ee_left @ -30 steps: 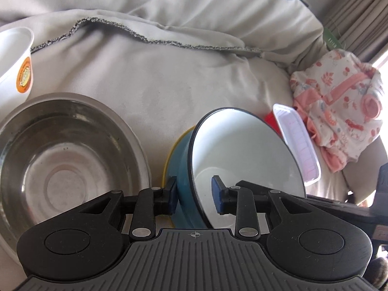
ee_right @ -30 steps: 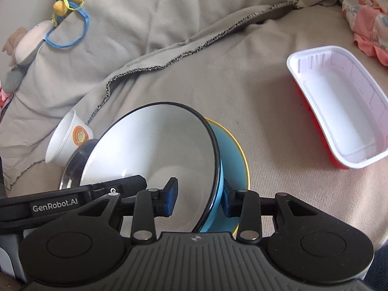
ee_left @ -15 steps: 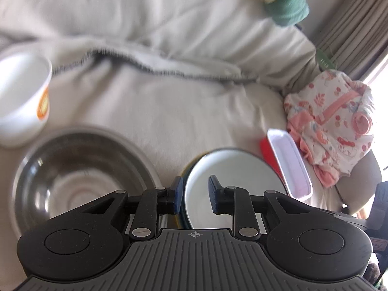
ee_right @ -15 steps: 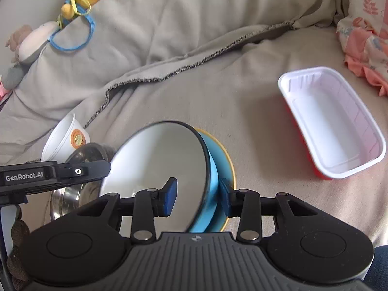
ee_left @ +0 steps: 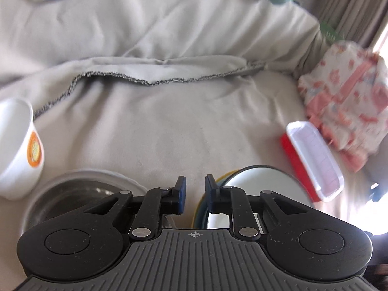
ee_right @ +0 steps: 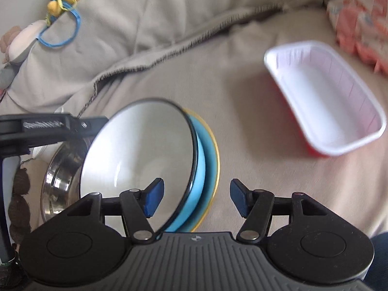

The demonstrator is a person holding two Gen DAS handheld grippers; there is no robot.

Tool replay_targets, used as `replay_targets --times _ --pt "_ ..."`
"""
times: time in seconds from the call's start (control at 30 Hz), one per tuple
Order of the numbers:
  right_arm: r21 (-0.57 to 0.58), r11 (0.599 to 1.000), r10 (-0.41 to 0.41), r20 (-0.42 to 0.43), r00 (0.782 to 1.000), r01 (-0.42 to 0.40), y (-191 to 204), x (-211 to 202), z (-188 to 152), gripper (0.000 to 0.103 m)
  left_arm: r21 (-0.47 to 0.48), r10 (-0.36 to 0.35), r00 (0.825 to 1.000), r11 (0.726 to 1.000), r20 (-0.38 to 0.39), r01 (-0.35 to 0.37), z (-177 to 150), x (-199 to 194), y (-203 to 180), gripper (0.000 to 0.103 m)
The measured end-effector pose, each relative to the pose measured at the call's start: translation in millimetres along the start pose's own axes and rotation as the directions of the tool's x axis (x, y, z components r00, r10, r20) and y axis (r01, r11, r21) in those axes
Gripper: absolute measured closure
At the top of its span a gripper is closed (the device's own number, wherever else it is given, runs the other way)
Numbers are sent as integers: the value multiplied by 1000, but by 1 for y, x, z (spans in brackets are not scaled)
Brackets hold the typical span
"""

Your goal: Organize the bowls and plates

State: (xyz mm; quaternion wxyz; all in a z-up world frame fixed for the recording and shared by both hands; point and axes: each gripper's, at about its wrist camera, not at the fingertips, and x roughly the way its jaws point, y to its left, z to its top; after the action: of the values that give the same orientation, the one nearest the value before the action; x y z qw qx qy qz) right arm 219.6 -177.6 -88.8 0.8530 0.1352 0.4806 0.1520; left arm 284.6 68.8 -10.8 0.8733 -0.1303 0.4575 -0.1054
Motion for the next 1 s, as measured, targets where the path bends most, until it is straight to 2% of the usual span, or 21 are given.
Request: replay_targets --times 0.07,0.13,0.2,0.3,0.4,0.53,0.6,0.7,0.87,0.9,0.97,1.0 --pt "18 1000 23 -28 999 -22 -3 9 -3 42 -60 -88 996 994 -1 88 2 -10 12 82" --pt "28 999 32 -31 999 -31 -5 13 -4 42 -79 -210 978 975 -2 210 5 -18 17 82" --pt "36 999 34 -34 999 -33 -6 15 -3 42 -54 -261 965 964 -22 259 4 -18 13 82" --pt "32 999 43 -37 998 -42 -6 16 -2 42 -42 -197 978 980 -66 194 0 -2 6 87" --pt "29 997 75 -42 996 -73 -4 13 -2 42 -58 -196 975 980 -104 191 -4 13 5 87" --pt "26 994 106 -60 993 -104 -3 14 -5 42 -23 -154 983 988 -99 152 -6 11 -4 87" --pt "35 994 106 -64 992 -103 -4 15 -5 42 -6 -165 984 986 -61 165 -5 -3 -6 83" --pt "43 994 108 -63 992 -105 -6 16 -5 42 6 -163 986 987 -27 163 -2 -17 -6 82" --pt "27 994 104 -66 992 -102 -2 16 -5 42 -34 -92 993 995 -67 90 -2 0 7 82" --pt "22 995 102 -67 993 -100 -1 16 -6 42 -45 -90 993 995 -75 86 -2 3 10 80" --pt "19 994 110 -70 991 -109 1 17 -6 42 -64 -93 992 994 -83 87 -3 10 15 69" --pt "19 993 116 -74 990 -115 1 18 -6 42 -68 -95 992 994 -88 89 -4 13 16 68"
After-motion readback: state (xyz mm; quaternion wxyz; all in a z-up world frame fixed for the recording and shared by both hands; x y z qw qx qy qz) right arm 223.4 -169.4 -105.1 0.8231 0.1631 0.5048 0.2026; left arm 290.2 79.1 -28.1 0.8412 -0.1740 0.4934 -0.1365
